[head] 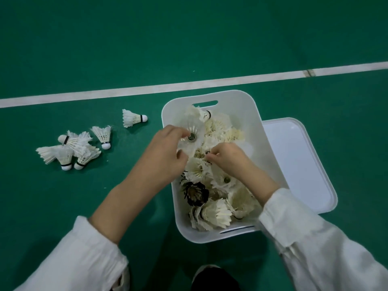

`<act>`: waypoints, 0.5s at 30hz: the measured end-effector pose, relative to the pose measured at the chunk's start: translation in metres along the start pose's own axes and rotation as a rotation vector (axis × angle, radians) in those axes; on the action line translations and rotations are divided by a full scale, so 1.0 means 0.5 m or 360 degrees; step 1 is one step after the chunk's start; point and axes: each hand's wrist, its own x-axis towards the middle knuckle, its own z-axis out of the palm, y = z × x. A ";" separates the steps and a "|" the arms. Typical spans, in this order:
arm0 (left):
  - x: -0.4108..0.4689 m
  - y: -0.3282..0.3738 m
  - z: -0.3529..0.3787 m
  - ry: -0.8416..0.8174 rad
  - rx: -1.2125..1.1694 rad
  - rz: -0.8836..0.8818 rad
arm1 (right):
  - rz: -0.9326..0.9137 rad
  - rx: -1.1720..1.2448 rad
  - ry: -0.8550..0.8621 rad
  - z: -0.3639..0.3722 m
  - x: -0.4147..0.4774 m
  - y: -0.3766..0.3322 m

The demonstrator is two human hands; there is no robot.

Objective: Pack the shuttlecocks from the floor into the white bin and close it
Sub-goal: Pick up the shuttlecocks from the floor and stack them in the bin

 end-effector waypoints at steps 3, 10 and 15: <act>0.005 0.005 0.008 0.0023 -0.0073 0.0012 | -0.0071 0.0051 0.0295 -0.049 -0.035 -0.009; 0.032 0.047 0.026 0.0069 -0.0079 0.0198 | -0.0722 0.0170 0.0599 -0.091 -0.119 -0.033; 0.029 0.042 0.012 0.0015 -0.0084 0.0329 | -0.0761 -0.0256 0.0574 -0.114 -0.107 -0.028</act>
